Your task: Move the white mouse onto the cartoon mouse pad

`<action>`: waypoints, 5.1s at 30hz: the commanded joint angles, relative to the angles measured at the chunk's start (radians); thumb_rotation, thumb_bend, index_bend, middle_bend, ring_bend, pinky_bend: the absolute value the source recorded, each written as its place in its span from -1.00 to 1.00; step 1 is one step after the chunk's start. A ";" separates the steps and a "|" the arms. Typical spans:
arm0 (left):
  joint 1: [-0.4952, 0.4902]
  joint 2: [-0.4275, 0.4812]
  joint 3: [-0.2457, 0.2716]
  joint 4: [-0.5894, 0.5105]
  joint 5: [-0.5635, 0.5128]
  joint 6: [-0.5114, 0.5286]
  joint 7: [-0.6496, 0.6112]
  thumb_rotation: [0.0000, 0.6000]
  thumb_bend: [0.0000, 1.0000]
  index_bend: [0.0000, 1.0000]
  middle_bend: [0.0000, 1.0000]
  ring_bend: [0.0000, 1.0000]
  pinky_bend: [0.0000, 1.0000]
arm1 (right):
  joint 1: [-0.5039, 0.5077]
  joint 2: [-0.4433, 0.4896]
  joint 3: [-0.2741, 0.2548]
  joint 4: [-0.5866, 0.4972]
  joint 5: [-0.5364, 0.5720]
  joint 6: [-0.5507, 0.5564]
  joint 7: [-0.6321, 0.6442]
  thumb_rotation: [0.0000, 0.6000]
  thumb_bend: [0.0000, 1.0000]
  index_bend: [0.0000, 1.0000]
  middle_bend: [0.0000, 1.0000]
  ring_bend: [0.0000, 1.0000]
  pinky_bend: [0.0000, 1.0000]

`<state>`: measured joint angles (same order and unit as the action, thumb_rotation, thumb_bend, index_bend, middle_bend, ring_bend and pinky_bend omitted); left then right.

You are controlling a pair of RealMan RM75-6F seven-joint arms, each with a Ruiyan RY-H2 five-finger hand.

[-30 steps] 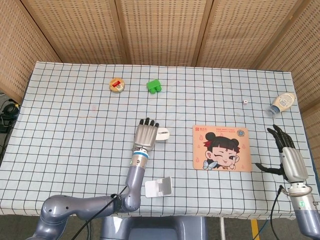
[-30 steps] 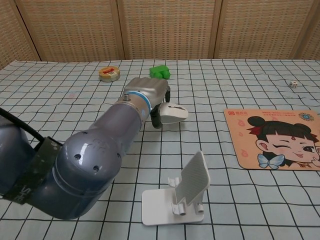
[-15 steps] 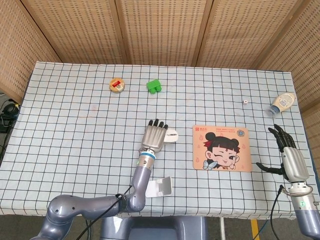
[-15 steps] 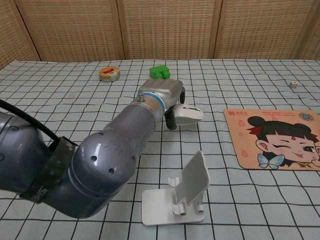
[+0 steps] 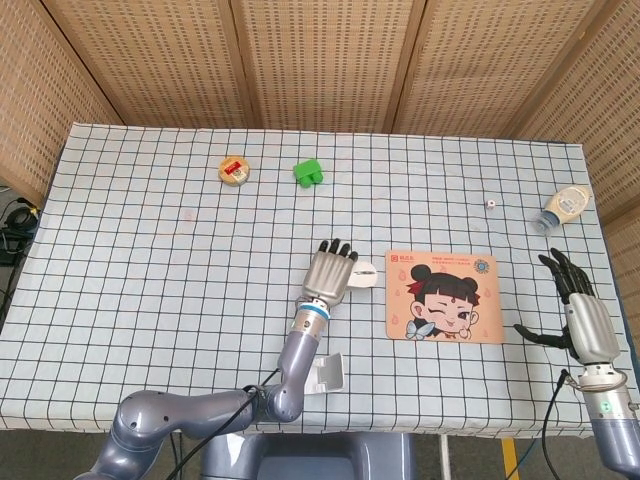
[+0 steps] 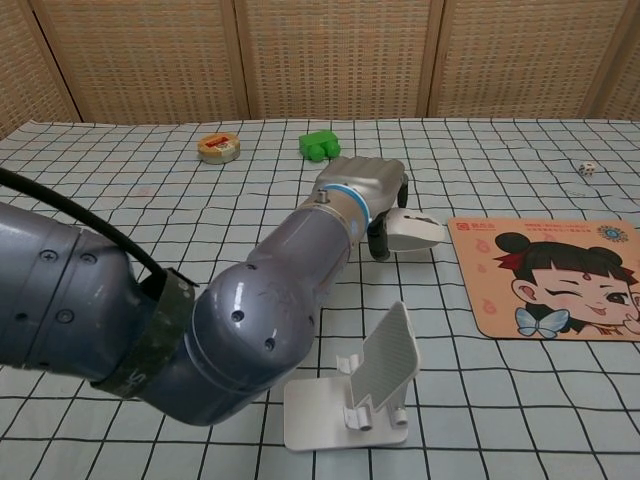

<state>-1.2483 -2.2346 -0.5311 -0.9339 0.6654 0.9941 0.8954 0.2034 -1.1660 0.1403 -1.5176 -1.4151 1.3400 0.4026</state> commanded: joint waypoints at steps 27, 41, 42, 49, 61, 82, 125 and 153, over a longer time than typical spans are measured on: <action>0.378 0.471 0.183 -0.636 0.159 0.294 -0.113 1.00 -0.60 -0.81 -1.00 -1.00 -1.00 | 0.001 -0.024 0.006 0.001 0.020 0.003 -0.087 1.00 -0.76 -0.78 -1.00 -1.00 -1.00; 0.683 0.752 0.405 -0.854 0.419 0.523 -0.317 1.00 -0.60 -0.81 -1.00 -1.00 -1.00 | 0.005 -0.047 0.008 0.002 0.032 0.002 -0.150 1.00 -0.76 -0.78 -1.00 -1.00 -1.00; 0.701 0.762 0.416 -0.857 0.431 0.535 -0.329 1.00 -0.60 -0.81 -1.00 -1.00 -1.00 | 0.005 -0.048 0.008 0.002 0.032 0.002 -0.153 1.00 -0.76 -0.78 -1.00 -1.00 -1.00; 0.857 0.819 0.512 -0.839 0.538 0.658 -0.431 1.00 -0.60 -0.82 -1.00 -1.00 -1.00 | 0.005 -0.060 0.010 0.004 0.024 0.017 -0.176 1.00 -0.76 -0.78 -1.00 -1.00 -1.00; 0.966 0.863 0.516 -0.790 0.611 0.686 -0.559 1.00 -0.60 -0.82 -1.00 -1.00 -1.00 | 0.085 -0.083 0.061 -0.079 0.020 -0.014 -0.338 1.00 -0.76 -0.78 -1.00 -1.00 -1.00; 1.001 0.907 0.436 -0.783 0.585 0.572 -0.662 1.00 -0.60 -0.82 -1.00 -1.00 -1.00 | 0.488 -0.399 0.213 -0.114 0.448 -0.256 -0.911 1.00 -0.60 -0.49 -0.85 -1.00 -1.00; 1.024 0.920 0.373 -0.779 0.566 0.472 -0.701 1.00 -0.60 -0.81 -1.00 -1.00 -1.00 | 0.643 -0.621 0.142 0.240 0.686 -0.392 -0.967 1.00 -0.48 -0.43 -0.87 -1.00 -1.00; 1.031 0.925 0.363 -0.783 0.570 0.453 -0.722 1.00 -0.60 -0.80 -1.00 -1.00 -1.00 | 0.646 -0.605 0.094 0.205 0.586 -0.364 -0.964 1.00 -0.14 -0.04 -0.72 -1.00 -1.00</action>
<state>-0.2173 -1.3097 -0.1685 -1.7169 1.2355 1.4474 0.1738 0.8547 -1.7836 0.2436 -1.2925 -0.8069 0.9627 -0.5670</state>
